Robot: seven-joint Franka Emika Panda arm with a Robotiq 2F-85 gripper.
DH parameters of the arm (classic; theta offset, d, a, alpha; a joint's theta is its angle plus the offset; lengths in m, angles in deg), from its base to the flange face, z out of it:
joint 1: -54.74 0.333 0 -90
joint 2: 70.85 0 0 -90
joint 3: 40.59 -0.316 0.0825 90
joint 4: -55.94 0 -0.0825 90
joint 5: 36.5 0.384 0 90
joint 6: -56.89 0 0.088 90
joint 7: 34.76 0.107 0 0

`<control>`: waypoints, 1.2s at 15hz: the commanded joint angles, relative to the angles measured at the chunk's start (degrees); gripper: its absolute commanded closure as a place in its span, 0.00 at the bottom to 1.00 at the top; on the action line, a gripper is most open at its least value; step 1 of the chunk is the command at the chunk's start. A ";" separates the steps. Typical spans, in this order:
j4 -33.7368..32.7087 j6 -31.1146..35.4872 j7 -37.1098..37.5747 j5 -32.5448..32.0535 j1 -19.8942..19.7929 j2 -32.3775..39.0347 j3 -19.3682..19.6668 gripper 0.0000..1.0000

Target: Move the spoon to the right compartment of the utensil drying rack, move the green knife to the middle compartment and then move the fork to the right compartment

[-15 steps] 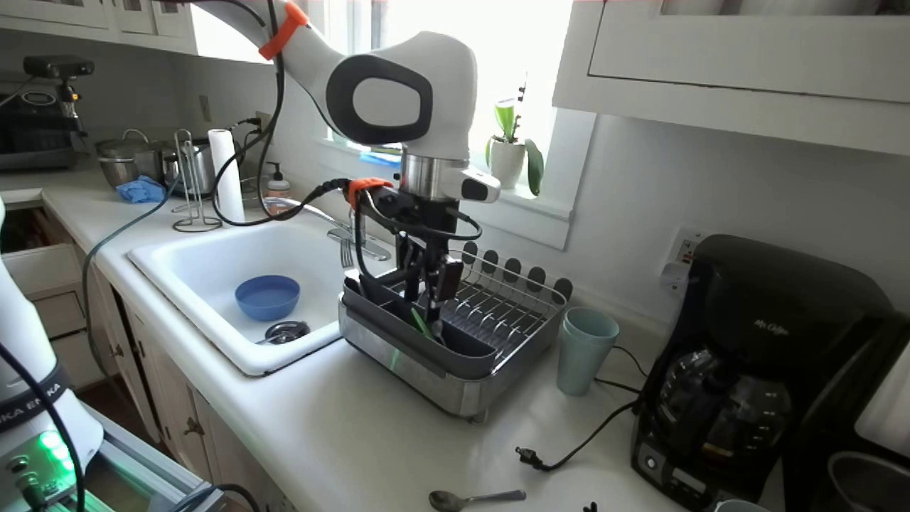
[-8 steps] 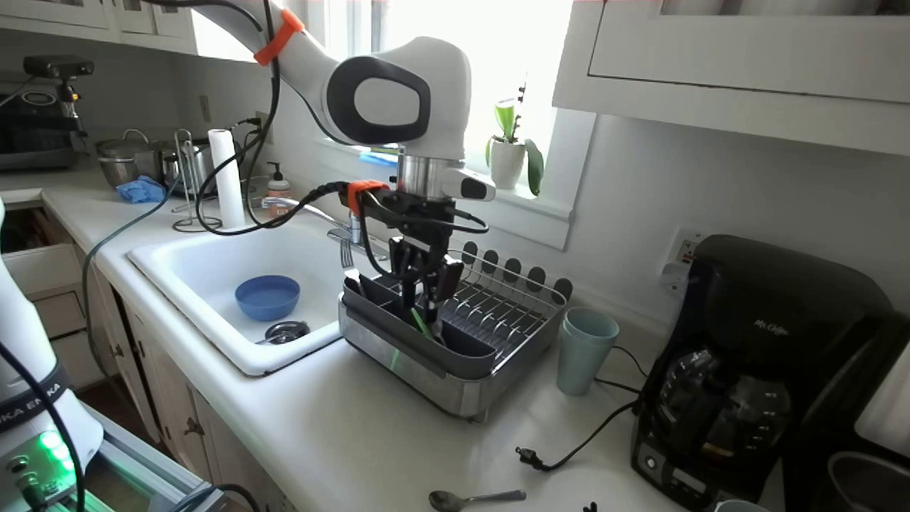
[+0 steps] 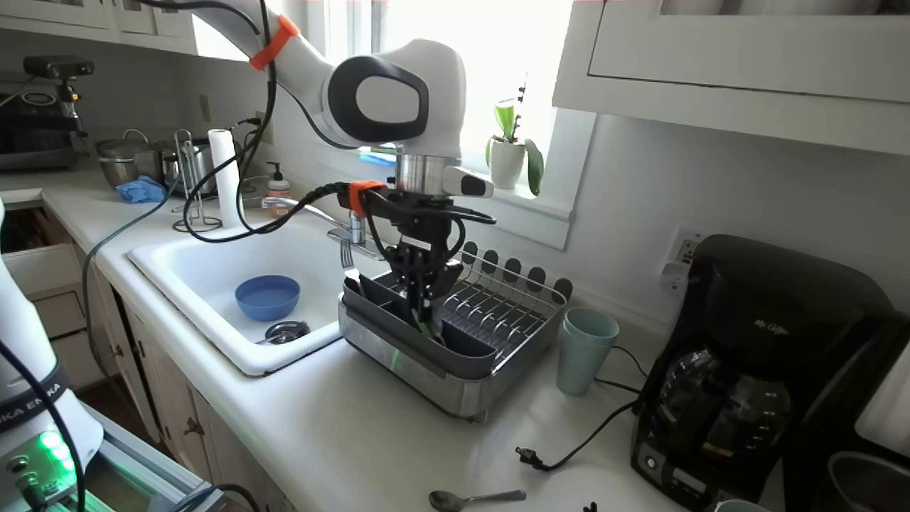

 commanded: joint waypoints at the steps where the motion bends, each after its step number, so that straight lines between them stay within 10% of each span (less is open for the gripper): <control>1: 0.02 -0.94 -0.79 -2.78 0.42 -0.86 -0.26 0.94; 18: -0.91 -5.46 -0.86 -9.36 0.18 -8.53 -0.32 0.99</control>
